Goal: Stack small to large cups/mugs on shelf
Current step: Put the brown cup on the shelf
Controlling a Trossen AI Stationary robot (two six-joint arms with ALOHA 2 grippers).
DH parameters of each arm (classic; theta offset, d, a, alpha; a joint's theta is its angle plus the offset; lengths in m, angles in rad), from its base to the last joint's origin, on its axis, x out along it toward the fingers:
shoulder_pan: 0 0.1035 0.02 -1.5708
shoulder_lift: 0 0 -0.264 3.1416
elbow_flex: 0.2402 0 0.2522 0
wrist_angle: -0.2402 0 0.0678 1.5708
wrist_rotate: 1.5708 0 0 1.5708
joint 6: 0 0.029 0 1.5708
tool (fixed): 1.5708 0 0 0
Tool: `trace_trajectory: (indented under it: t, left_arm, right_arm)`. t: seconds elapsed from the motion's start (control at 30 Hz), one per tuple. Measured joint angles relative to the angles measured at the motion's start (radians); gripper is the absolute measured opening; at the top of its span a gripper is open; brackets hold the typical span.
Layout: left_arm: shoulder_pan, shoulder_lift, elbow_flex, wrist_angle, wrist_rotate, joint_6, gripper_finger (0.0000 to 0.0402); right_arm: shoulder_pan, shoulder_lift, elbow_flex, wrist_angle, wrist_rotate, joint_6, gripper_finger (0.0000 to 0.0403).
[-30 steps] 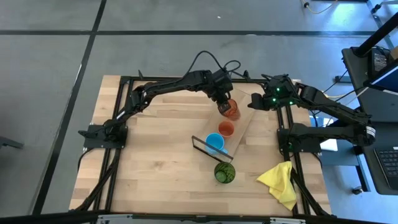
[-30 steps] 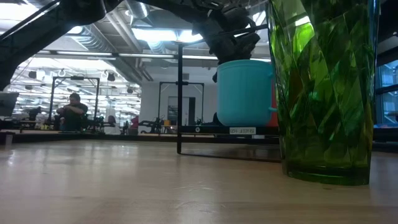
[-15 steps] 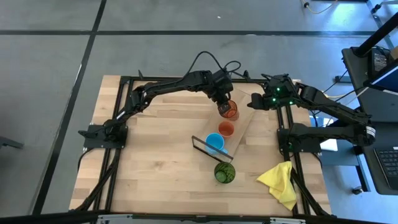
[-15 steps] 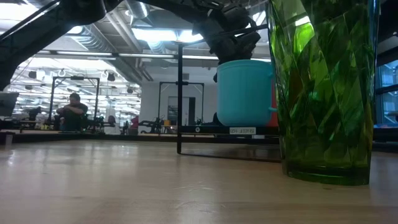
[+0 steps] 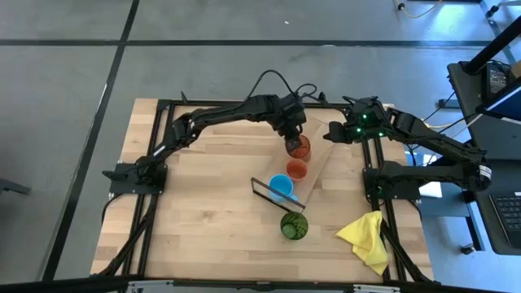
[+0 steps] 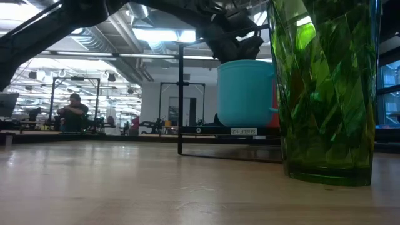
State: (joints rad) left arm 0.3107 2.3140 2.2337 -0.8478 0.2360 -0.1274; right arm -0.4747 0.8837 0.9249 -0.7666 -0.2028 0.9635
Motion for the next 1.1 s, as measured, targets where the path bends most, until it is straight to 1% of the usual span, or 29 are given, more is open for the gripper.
trace_trajectory:
  t: [0.23,0.53,0.7,0.87,0.93,1.03,1.1]
  left_arm:
    - [-0.003,0.003,0.000,0.016,0.007,0.000,0.0069]
    - [0.020,0.003,0.000,0.041,0.021,-0.025,0.0069]
    - [0.040,0.003,0.044,0.033,0.022,-0.025,0.0069]
    - [0.061,-0.002,0.101,-0.007,0.056,-0.028,0.0069]
    - [0.063,-0.007,0.123,-0.053,0.053,-0.025,0.0069]
    - [0.062,-0.008,0.118,-0.164,-0.029,0.000,0.0069]
    - [0.066,-0.007,0.096,-0.228,-0.049,0.019,0.0069]
  right_arm:
    - [0.000,0.000,0.000,-0.001,0.000,-0.003,0.0026]
    - [0.000,0.000,0.000,-0.002,0.000,-0.003,0.0026]
    - [0.000,0.000,0.000,-0.030,-0.022,-0.007,0.0026]
    - [0.000,0.000,0.000,-0.052,-0.035,-0.007,0.0026]
    - [0.000,0.000,0.000,-0.052,-0.039,-0.007,0.0026]
    - [0.000,0.000,0.000,-0.065,-0.063,-0.004,0.0026]
    - [0.001,0.000,0.001,-0.078,-0.073,-0.002,0.0026]
